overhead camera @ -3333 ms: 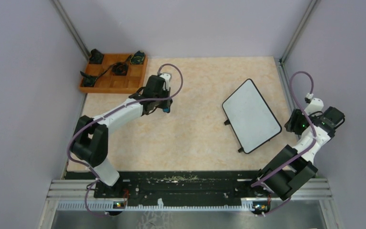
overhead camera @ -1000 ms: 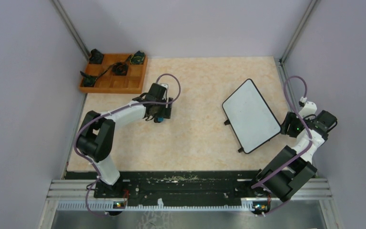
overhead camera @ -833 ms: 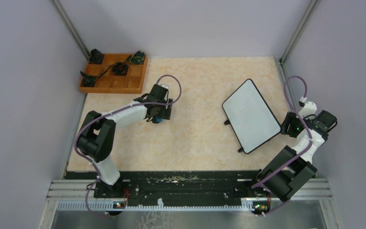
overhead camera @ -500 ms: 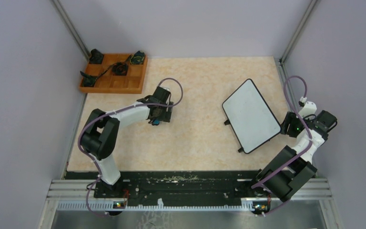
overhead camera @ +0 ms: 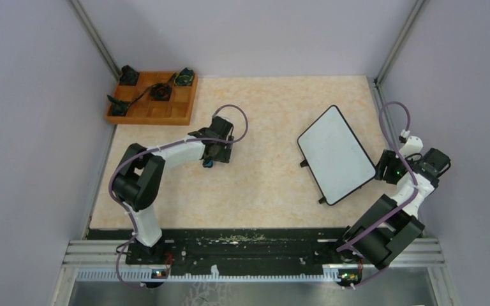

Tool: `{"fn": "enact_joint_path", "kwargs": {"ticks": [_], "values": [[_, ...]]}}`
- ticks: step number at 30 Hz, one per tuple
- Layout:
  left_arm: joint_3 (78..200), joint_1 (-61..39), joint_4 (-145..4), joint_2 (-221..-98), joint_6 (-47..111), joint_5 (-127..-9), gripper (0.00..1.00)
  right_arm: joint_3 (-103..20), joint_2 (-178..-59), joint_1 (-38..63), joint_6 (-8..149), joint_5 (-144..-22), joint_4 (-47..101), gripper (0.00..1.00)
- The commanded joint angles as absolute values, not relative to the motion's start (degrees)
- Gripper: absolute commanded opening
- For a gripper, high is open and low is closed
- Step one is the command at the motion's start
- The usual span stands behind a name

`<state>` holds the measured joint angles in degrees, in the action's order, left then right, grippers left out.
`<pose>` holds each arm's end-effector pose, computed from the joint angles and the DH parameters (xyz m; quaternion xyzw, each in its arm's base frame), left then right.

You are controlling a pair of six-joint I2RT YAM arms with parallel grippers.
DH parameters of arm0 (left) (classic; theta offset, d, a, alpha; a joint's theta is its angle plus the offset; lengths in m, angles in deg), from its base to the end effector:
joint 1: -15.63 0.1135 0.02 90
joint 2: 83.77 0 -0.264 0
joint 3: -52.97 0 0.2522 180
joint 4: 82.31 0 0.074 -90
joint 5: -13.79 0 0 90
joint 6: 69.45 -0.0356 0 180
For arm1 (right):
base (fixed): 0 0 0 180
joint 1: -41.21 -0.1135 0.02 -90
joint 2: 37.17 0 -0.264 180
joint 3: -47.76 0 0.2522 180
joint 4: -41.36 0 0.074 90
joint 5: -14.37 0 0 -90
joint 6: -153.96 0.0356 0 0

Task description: Erase the whiteboard

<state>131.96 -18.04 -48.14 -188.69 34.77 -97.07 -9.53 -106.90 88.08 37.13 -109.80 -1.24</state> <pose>0.3135 -0.1936 0.1653 0.1145 0.9444 0.0569 0.3029 0.1746 -0.1572 0.2220 0.0717 0.9132 0.0520 0.3978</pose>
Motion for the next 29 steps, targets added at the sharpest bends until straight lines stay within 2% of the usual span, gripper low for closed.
{"fn": "enact_joint_path", "kwargs": {"ticks": [1,14,24,29], "values": [[132.36,-18.55,-47.19,-191.26,35.36,-97.70,0.82,-9.60,-106.45,87.63,36.55,-111.33,-0.27,0.57],[129.14,-18.56,-52.76,-188.95,35.37,-91.27,0.83,-9.24,-106.60,87.62,36.32,-111.67,-0.33,0.56],[129.13,-18.62,-53.09,-188.07,35.30,-90.15,0.83,-9.51,-106.77,87.62,37.24,-111.69,-0.01,0.52],[128.79,-18.56,-53.16,-187.94,35.22,-90.44,0.83,-9.73,-106.42,87.62,36.61,-113.31,-0.48,0.54]]}}
